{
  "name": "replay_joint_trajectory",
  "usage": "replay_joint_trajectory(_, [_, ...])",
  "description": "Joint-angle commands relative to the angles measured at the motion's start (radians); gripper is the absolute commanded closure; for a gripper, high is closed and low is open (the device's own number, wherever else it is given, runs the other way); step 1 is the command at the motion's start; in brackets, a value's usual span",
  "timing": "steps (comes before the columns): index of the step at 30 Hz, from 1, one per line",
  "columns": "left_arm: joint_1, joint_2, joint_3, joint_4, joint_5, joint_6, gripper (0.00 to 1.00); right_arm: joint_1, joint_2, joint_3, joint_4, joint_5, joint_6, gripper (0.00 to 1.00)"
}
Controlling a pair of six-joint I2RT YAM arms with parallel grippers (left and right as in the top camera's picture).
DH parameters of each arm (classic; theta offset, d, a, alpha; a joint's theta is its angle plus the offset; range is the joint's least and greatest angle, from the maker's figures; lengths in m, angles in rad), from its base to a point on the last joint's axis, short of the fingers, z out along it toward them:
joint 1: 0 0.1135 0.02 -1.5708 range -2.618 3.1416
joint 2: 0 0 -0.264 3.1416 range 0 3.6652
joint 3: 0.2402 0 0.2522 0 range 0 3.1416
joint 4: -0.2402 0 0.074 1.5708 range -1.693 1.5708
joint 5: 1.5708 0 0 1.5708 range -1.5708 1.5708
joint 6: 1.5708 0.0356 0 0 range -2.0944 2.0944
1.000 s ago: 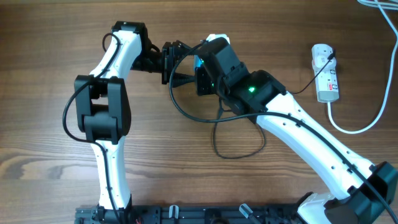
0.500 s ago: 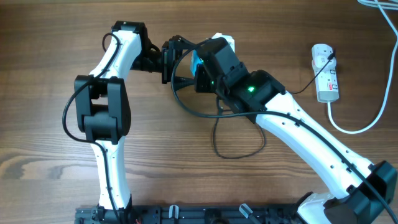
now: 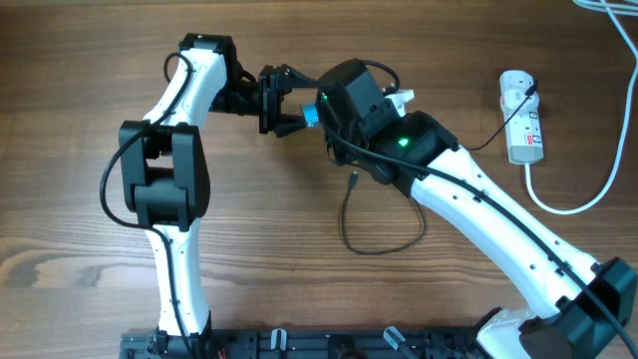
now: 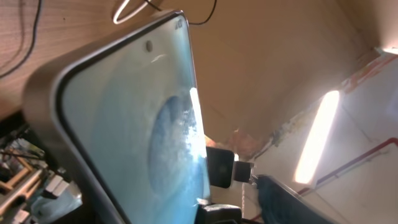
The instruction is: Plug charger to phone and switch on socket
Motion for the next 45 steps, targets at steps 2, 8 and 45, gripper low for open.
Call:
replay_joint_trajectory(2, [0.001, -0.006, 0.019, 0.0, 0.018, 0.001, 0.41, -0.005, 0.008, 0.022, -0.029, 0.029, 0.202, 0.96])
replay_joint_trajectory(8, [0.001, -0.006, 0.019, 0.0, 0.018, 0.001, 0.6, -0.005, 0.008, 0.022, -0.008, 0.028, 0.202, 0.95])
replay_joint_trajectory(45, [0.001, -0.006, 0.019, 0.0, 0.015, 0.001, 0.51, 0.018, 0.024, 0.021, 0.009, 0.125, 0.045, 0.95])
